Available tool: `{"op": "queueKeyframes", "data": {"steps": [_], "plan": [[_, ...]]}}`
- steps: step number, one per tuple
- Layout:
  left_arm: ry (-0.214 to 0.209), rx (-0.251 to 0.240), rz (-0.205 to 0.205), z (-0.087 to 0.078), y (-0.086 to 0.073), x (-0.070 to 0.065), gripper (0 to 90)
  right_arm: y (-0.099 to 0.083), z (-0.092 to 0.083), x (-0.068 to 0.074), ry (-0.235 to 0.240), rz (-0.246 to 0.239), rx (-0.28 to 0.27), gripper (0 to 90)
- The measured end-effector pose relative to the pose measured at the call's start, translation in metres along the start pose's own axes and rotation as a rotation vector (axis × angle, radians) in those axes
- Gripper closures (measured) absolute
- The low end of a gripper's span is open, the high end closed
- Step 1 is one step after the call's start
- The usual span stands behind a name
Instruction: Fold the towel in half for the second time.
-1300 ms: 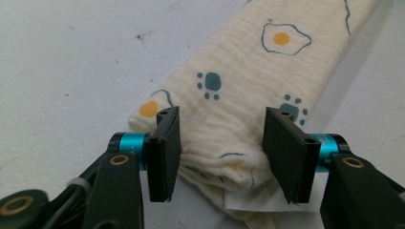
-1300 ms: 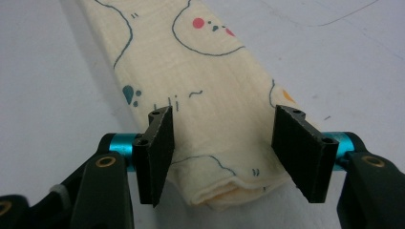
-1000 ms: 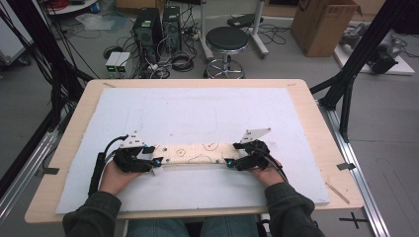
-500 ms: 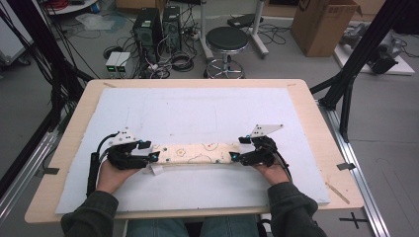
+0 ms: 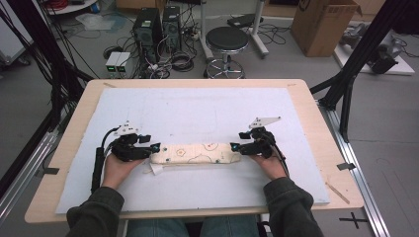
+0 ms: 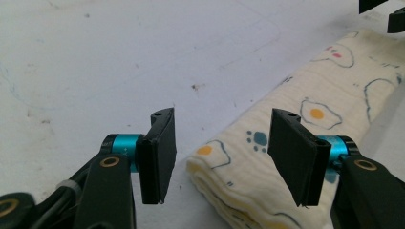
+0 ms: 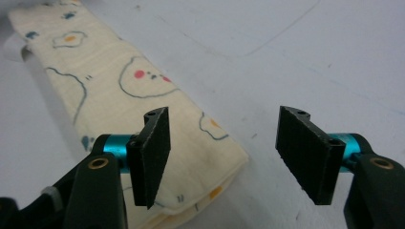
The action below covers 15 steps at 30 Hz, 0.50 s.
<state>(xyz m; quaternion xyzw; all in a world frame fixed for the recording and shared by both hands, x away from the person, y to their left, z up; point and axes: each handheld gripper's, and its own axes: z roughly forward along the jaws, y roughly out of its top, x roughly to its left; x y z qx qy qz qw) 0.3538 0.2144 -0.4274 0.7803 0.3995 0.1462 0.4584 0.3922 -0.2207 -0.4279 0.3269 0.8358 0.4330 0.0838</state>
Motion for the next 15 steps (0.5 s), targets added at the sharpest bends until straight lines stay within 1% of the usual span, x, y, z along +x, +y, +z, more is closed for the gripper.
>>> {"op": "queueKeyframes", "data": {"steps": [1,3,4,5,10,13,15], "plan": [[-0.002,0.01,0.0,0.002,-0.001,0.001,43.1,-0.001,0.002,-0.002,0.0,0.008,0.011,39.2],[-0.01,0.022,-0.013,0.004,-0.002,0.004,43.4,-0.002,0.004,-0.005,0.003,0.024,0.023,41.4],[-0.013,0.025,-0.021,0.005,-0.002,0.004,43.5,-0.002,0.005,-0.006,0.009,0.035,0.027,43.3],[-0.013,0.029,-0.024,0.006,-0.002,0.004,44.1,-0.003,0.006,-0.006,0.025,0.041,0.031,44.4],[-0.024,0.066,-0.034,0.01,-0.004,0.005,47.8,-0.004,0.012,-0.008,0.029,0.045,0.06,50.8],[-0.025,0.089,-0.025,0.012,-0.006,0.005,50.0,-0.004,0.014,-0.008,0.041,0.048,0.073,55.2],[-0.03,0.102,-0.032,0.014,-0.007,0.005,51.2,-0.005,0.016,-0.009,0.044,0.045,0.082,57.6]]}}
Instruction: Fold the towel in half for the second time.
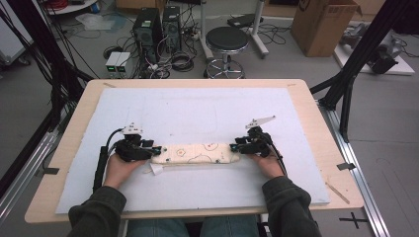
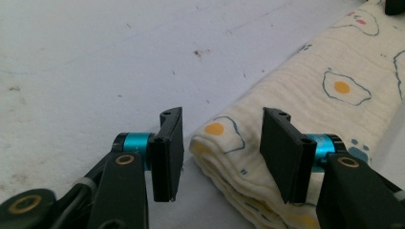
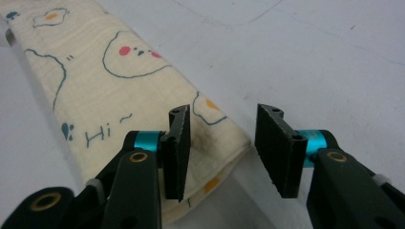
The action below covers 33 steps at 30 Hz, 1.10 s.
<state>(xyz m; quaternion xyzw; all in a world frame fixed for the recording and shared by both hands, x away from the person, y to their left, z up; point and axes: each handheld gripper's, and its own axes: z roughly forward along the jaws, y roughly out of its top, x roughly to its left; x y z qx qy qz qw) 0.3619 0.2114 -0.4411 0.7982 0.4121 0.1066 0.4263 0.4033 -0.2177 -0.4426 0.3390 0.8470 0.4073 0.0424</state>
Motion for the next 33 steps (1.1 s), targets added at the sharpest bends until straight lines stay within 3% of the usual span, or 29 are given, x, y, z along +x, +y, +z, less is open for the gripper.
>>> {"op": "queueKeyframes", "data": {"steps": [4,12,27,33], "plan": [[-0.004,0.028,0.038,0.002,-0.001,-0.002,58.1,0.0,0.0,0.001,0.013,0.005,0.009,63.5],[-0.013,0.022,0.057,0.002,0.0,-0.006,76.8,0.0,0.0,0.005,0.043,-0.008,0.022,77.8],[0.003,-0.041,0.046,-0.006,0.007,-0.006,79.1,0.009,-0.013,0.01,0.038,-0.031,-0.006,79.6],[0.004,-0.047,0.047,-0.005,0.017,-0.005,79.3,0.018,-0.02,0.009,0.007,-0.046,-0.026,80.1]]}}
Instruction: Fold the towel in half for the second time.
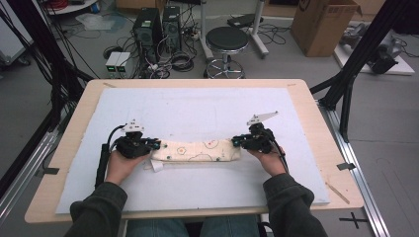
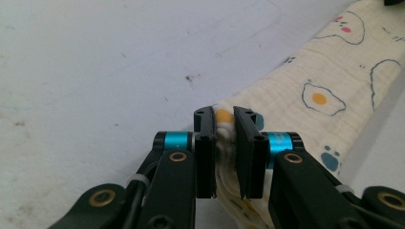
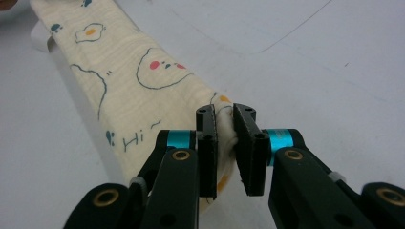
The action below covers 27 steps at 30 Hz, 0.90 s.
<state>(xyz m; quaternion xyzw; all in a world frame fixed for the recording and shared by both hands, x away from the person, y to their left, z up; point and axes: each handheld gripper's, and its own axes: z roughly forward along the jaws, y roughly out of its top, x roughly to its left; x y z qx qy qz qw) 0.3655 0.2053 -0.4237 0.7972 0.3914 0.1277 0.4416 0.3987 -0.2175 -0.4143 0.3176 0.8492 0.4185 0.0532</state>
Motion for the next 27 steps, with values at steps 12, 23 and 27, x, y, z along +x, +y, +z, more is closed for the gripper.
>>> {"op": "queueKeyframes", "data": {"steps": [12,23,27], "plan": [[0.039,-0.027,-0.052,0.008,0.018,0.016,79.4,0.023,-0.001,-0.013,-0.071,0.005,-0.003,80.2],[0.086,0.017,-0.1,0.04,0.018,0.03,78.6,0.019,0.033,-0.038,-0.173,0.049,0.042,80.0],[0.093,0.005,-0.1,0.039,0.021,0.033,68.8,0.016,0.038,-0.044,-0.162,0.073,0.038,69.5]]}}
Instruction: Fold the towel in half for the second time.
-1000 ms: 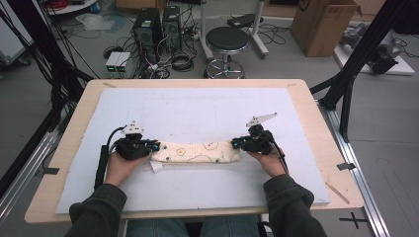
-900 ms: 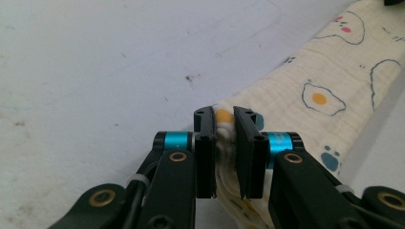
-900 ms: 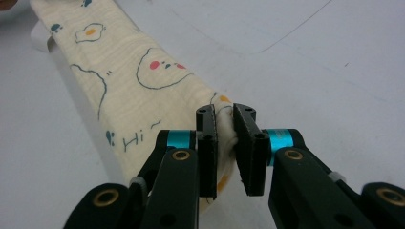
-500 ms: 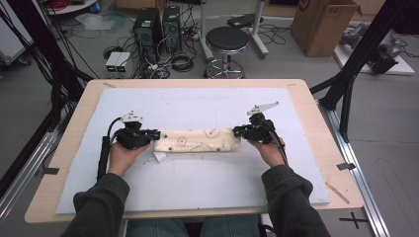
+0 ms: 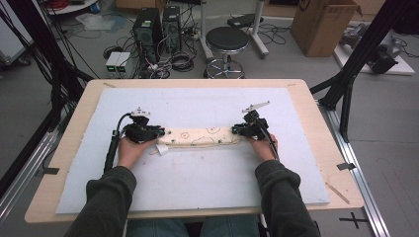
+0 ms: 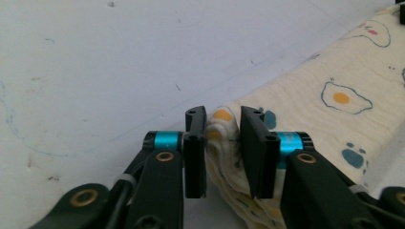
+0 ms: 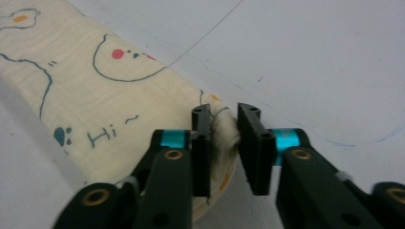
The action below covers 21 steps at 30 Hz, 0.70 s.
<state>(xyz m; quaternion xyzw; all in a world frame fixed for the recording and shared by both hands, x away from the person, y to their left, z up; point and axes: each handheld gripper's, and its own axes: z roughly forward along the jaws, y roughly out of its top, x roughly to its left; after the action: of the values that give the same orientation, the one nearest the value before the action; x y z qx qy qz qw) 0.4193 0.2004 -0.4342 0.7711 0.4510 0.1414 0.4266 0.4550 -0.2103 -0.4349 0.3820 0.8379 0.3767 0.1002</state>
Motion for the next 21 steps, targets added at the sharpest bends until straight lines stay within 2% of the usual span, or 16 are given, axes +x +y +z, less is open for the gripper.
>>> {"op": "queueKeyframes", "data": {"steps": [3,5,8,10,12,14,17,19,21], "plan": [[-0.006,-0.01,0.0,-0.011,0.003,0.005,64.3,0.001,-0.007,-0.002,0.027,0.005,-0.045,63.0],[-0.026,-0.041,-0.01,-0.022,0.007,0.006,63.2,0.002,-0.015,-0.002,0.028,0.002,-0.067,62.3],[-0.053,-0.078,0.008,-0.033,0.009,0.001,63.3,0.003,-0.025,0.002,0.043,-0.013,-0.09,61.9],[-0.052,-0.073,0.032,-0.036,0.01,-0.004,63.2,0.004,-0.03,0.006,0.053,-0.026,-0.096,60.6],[-0.08,-0.06,0.049,-0.036,0.009,-0.01,64.7,0.005,-0.033,0.011,0.072,-0.042,-0.098,59.9],[-0.09,-0.051,0.077,-0.036,0.006,-0.015,67.2,0.005,-0.034,0.017,0.074,-0.065,-0.08,59.4],[-0.108,-0.028,0.085,-0.032,0.0,-0.021,71.0,0.003,-0.031,0.023,0.085,-0.076,-0.06,59.3],[-0.101,-0.045,0.081,-0.029,-0.007,-0.024,75.5,0.001,-0.027,0.024,0.095,-0.063,-0.049,59.5],[-0.091,0.002,0.1,-0.023,-0.012,-0.025,77.2,-0.004,-0.021,0.026,0.083,-0.07,-0.037,60.0]]}}
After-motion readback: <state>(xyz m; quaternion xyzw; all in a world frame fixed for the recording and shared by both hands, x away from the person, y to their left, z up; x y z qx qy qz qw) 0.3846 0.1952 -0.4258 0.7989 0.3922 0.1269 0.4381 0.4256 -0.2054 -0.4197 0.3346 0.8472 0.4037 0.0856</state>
